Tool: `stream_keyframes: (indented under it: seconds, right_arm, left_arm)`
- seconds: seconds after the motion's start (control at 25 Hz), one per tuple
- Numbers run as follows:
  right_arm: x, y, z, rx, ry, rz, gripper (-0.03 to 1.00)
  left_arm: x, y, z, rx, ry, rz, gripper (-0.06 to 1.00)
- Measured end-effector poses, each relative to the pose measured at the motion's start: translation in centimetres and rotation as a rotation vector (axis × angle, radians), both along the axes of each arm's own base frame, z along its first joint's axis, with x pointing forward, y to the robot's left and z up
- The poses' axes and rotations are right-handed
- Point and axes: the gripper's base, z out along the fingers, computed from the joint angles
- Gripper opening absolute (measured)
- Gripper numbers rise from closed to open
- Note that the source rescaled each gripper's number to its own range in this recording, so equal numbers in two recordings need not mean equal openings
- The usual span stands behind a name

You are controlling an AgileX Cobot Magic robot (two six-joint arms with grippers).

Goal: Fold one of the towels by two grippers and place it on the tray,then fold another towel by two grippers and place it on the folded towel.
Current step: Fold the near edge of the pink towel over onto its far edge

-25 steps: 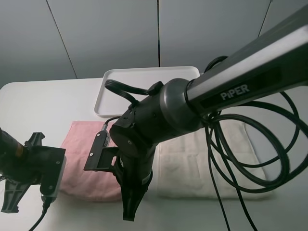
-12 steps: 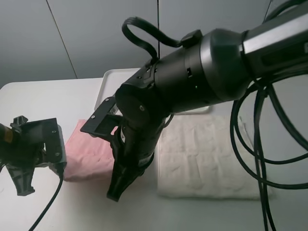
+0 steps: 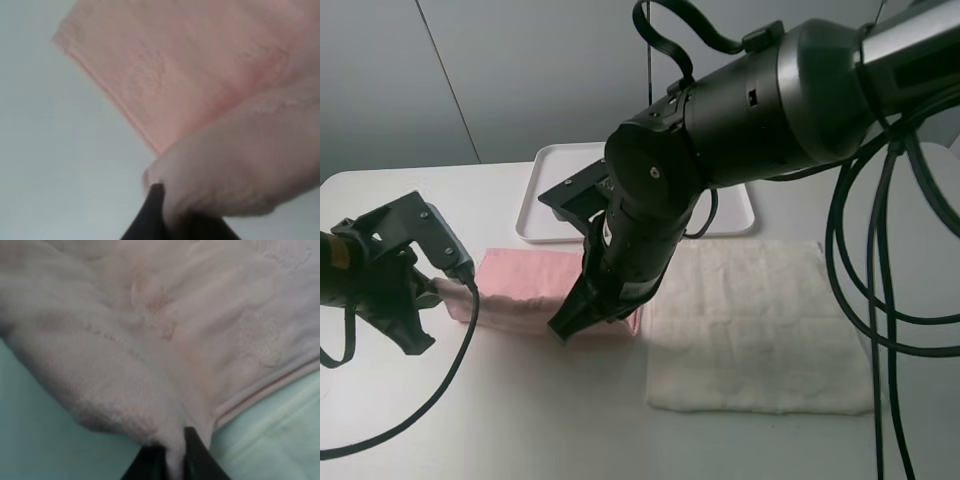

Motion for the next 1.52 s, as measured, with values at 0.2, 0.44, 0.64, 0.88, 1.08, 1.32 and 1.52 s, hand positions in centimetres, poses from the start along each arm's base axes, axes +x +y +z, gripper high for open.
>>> stream_keyframes:
  seconds: [0.2,0.44,0.64,0.88,1.08,1.32,1.52]
  right_arm:
    - [0.7,0.3,0.2,0.049,-0.062,-0.068,0.0]
    - [1.5,0.1,-0.7,0.029,-0.1,-0.128,0.0]
    - [2.0,0.0,-1.2,0.011,-0.144,-0.162,0.0]
    - [2.8,-0.2,-1.7,-0.013,-0.214,-0.209,0.0]
    - [3.7,-0.5,-2.6,-0.019,-0.248,-0.278,0.0]
    - [5.5,-1.2,-2.6,0.055,-0.263,-0.341,0.31]
    - [5.6,-1.2,-2.6,0.073,-0.256,-0.367,0.95]
  left_arm:
    - [0.8,0.8,0.4,-0.069,-0.059,0.099,0.03]
    - [1.4,0.5,0.0,-0.108,-0.089,0.111,0.03]
    - [3.0,0.2,-0.5,-0.128,-0.084,0.134,0.03]
    - [4.5,-0.2,-1.4,-0.129,-0.057,0.147,0.03]
    - [5.2,-0.4,-2.3,-0.128,-0.041,0.146,0.03]
    - [5.6,-0.5,-2.6,-0.15,-0.047,0.169,0.47]
    - [6.2,0.0,-2.3,-0.208,-0.069,0.268,0.88]
